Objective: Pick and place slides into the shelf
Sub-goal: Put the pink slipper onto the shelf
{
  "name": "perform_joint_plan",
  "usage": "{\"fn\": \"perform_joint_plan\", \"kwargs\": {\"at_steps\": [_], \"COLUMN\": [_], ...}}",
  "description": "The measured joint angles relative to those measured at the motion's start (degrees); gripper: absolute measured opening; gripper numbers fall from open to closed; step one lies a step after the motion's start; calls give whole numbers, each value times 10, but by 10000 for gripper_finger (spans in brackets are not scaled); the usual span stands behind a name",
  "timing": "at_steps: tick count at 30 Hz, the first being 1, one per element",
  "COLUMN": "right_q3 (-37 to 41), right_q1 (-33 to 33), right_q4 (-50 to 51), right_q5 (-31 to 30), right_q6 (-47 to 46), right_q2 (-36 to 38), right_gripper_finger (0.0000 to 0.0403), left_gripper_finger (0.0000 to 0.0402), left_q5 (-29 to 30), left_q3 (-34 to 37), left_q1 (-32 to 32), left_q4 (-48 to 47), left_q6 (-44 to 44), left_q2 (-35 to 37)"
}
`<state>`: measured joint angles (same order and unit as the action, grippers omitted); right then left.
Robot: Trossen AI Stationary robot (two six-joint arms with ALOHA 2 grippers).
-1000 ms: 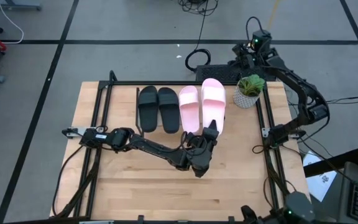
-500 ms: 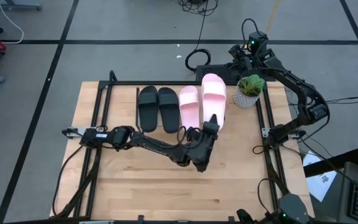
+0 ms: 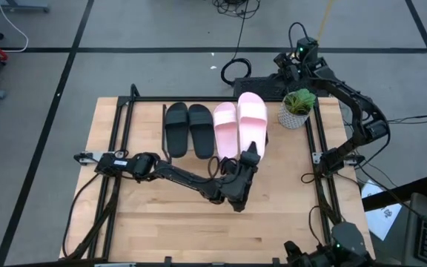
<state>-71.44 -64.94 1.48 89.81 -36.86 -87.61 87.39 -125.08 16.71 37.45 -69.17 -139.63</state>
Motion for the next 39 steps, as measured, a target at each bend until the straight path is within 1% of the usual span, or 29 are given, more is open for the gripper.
{"fn": "perform_joint_plan", "kwargs": {"at_steps": [4,11,18,20,23,28,30,32,36,39], "right_q3": [0,0,0,0,0,0,0,0,0,0], "right_q1": [4,42,61,61,61,60,60,57,50,40], "right_q4": [0,0,0,0,1,1,0,0,-4,-19], "right_q5": [0,-1,-1,-2,-13,-15,-15,-15,-10,3], "right_q6": [0,-3,-6,-13,-15,3,3,0,-4,-13], "right_q2": [0,0,0,0,0,0,0,0,0,0], "right_gripper_finger": [171,171,171,165,134,29,28,28,28,28], "left_gripper_finger": [48,48,48,48,48,48,49,62,111,138], "left_q5": [-4,-44,-48,-48,-50,-56,-59,-62,-71,-72], "left_q3": [0,0,0,0,0,0,0,0,0,0], "left_q1": [-4,-20,-22,-22,-22,-22,-23,-23,-17,-7], "left_q4": [0,1,1,1,1,0,0,0,0,1], "left_q6": [-2,-5,-3,-4,-3,-1,-1,-1,4,3], "left_q2": [0,0,0,0,0,0,0,0,0,0]}}
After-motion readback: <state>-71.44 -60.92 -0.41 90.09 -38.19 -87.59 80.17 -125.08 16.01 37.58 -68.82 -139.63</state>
